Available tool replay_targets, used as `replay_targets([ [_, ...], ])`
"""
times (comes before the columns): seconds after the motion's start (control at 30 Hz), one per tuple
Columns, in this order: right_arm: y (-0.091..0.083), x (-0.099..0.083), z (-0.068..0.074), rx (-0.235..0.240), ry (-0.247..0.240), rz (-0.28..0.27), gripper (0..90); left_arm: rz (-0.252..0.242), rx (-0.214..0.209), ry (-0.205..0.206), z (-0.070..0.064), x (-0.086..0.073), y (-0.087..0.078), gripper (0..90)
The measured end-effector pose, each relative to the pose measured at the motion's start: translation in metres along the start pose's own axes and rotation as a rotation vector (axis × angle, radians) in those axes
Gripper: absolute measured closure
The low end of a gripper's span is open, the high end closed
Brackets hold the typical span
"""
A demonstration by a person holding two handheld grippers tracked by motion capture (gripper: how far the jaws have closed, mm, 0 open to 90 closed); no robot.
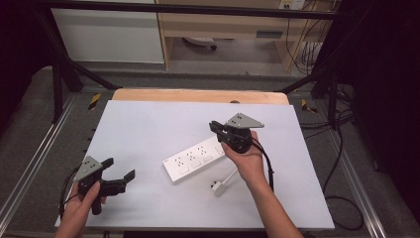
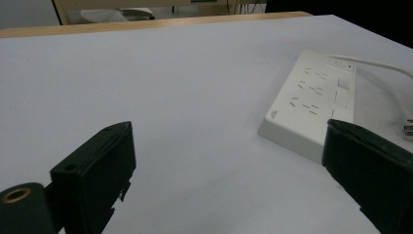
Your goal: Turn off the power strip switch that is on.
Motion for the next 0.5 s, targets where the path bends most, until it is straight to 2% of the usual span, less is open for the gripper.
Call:
replay_targets([
  [0.17, 0.0024, -0.0037, 0.0027, 0.014, 0.012, 0.007, 86.8, 0.000, 0.002, -0.001, 0.0003, 0.0000, 0.0000, 5.3],
  [0.5, 0.0041, -0.0063, 0.0059, 0.022, 0.004, 0.000, 90.0, -0.001, 0.001, 0.002, 0.0004, 0.0001, -0.0002, 5.3],
])
Point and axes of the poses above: each handheld gripper's, and its own axes: y roughly forward along the jaws, x roughly out of its top, z roughly to its left, the point moved 6 cm from there along y, roughly forward along the jaws, and after that the axes turned 5 degrees about -y, right-handed, at the moved point
